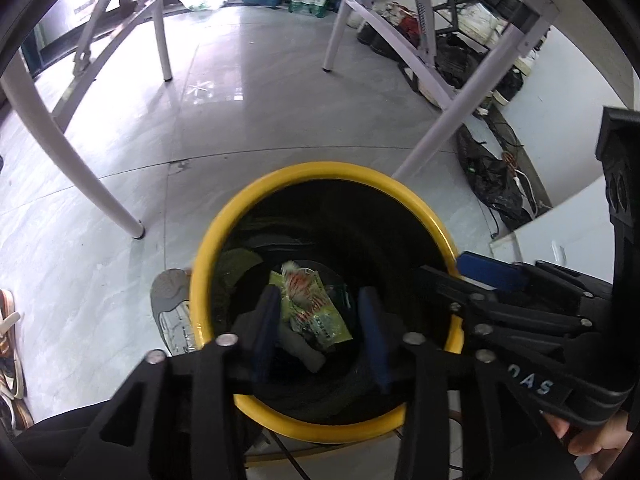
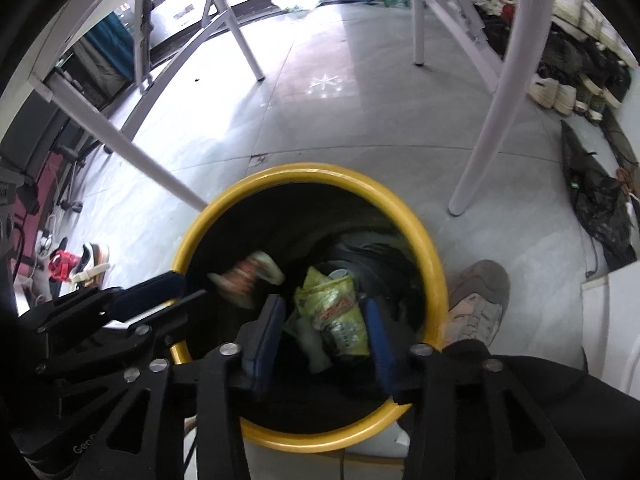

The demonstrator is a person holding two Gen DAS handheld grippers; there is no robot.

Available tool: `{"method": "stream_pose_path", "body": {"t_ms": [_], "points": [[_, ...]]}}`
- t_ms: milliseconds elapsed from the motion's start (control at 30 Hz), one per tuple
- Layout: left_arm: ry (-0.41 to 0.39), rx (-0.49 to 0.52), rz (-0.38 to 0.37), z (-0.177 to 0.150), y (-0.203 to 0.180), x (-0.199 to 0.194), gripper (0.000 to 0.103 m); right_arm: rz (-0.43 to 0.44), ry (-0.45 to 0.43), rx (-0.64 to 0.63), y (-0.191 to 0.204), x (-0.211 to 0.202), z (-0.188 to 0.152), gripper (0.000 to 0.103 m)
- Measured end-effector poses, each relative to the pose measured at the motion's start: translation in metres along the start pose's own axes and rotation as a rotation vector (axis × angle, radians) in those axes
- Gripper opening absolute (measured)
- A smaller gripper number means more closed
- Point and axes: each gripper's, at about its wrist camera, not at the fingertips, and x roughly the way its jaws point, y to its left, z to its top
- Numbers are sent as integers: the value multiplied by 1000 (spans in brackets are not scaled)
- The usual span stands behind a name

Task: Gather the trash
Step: 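Open both grippers to drop the wrappers into the bin, then raise both tools back up toward the table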

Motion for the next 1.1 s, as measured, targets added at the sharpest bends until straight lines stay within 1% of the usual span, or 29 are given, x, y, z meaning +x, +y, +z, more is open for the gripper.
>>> {"method": "stream_pose_path", "body": {"t_ms": [33,67,133,200,267,300,333,367,400,433,467,533,700,867,1000,1100], "points": [[-2,-9,7,0,2,0,47,-7,0,13,-3,0,0,53],[-5,-19,20,0,4,0,51,-16,0,29,-6,0,0,59],[-11,-37,27,0,7,0,71,-25,1,57,-12,0,1,64],[-19,-43,33,0,8,-1,77,-31,-1,78,-16,-1,1,70],[-35,-36,58,-1,8,-4,82,-43,-7,84,-17,-1,1,76],[-45,-33,71,-1,8,-5,86,-50,-9,83,-17,-1,2,77],[-55,-35,78,-1,8,-6,91,-62,-11,80,-17,-1,2,81],[-65,-39,78,-1,9,-7,95,-75,-15,77,-17,-1,2,86],[-78,-44,78,-1,10,-9,101,-76,-19,75,-18,-2,1,87],[-89,-47,82,0,11,-11,102,-72,-20,74,-18,-2,1,90],[-100,-50,84,0,12,-13,102,-72,-18,72,-18,-1,1,97],[-108,-52,87,1,13,-14,102,-85,-28,64,-17,-2,1,101],[-116,-53,102,3,12,-13,102,-81,-27,68,-17,-2,2,103],[-137,-44,108,1,10,-22,102,-85,-36,69,-16,-6,1,103],[-180,-43,115,-1,9,-37,102,-84,-77,72,-15,-19,2,103],[-224,-43,119,-3,9,-54,102,-83,-127,60,-12,-36,4,103]]}}
